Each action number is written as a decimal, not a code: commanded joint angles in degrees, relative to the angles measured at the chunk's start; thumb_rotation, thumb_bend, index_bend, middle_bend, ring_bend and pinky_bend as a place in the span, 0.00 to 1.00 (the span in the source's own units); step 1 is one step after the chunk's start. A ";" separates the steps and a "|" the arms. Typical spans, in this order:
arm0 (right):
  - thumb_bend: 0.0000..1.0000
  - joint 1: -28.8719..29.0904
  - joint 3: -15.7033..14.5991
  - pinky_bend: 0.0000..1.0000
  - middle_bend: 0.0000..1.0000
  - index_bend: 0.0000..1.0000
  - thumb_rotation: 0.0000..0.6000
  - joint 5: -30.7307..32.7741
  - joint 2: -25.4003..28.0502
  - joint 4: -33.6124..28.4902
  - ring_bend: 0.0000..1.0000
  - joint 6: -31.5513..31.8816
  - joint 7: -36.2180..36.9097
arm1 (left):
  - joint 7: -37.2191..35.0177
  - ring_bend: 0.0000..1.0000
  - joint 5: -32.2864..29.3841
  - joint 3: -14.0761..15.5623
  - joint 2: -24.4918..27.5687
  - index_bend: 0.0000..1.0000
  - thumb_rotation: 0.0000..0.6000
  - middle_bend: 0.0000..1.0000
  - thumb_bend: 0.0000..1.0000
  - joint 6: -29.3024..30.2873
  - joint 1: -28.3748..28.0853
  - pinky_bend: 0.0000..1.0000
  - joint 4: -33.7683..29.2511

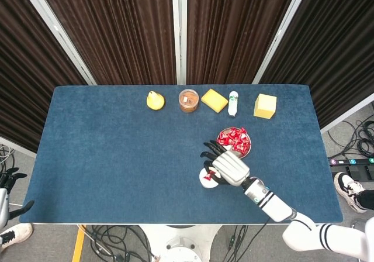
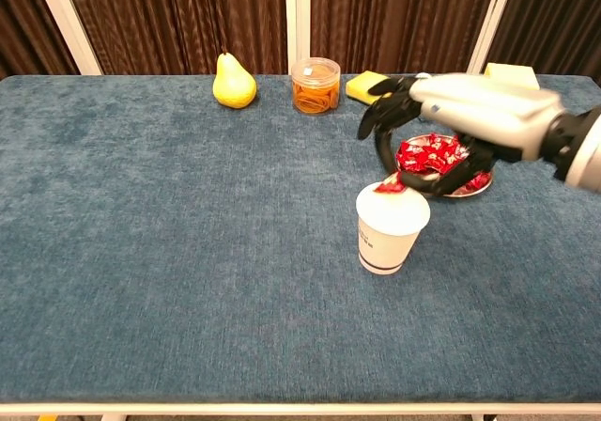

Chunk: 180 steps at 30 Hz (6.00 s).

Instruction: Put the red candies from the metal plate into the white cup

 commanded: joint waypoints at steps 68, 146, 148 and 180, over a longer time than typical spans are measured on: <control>0.37 8.81 9.04 0.00 0.22 0.56 1.00 27.76 -19.55 35.40 0.00 -16.69 -11.51 | -3.34 0.27 -0.97 -0.12 -1.23 0.37 1.00 0.31 0.13 -0.21 1.39 0.26 3.12; 0.30 6.42 7.02 0.00 0.18 0.42 1.00 28.50 -16.50 32.36 0.00 -15.31 -14.23 | -3.30 0.27 -0.77 0.03 -1.08 0.37 1.00 0.31 0.13 0.14 1.99 0.26 3.13; 0.30 6.53 7.04 0.00 0.18 0.43 1.00 28.30 -16.96 32.91 0.00 -15.49 -13.99 | -3.38 0.27 -0.76 0.02 -1.06 0.37 1.00 0.31 0.13 0.12 2.00 0.26 3.18; 0.37 2.04 0.02 0.00 0.18 0.52 1.00 3.81 -1.83 0.43 0.00 0.20 -7.55 | -2.81 0.27 -0.67 0.02 -0.77 0.37 1.00 0.31 0.12 0.24 2.11 0.27 2.39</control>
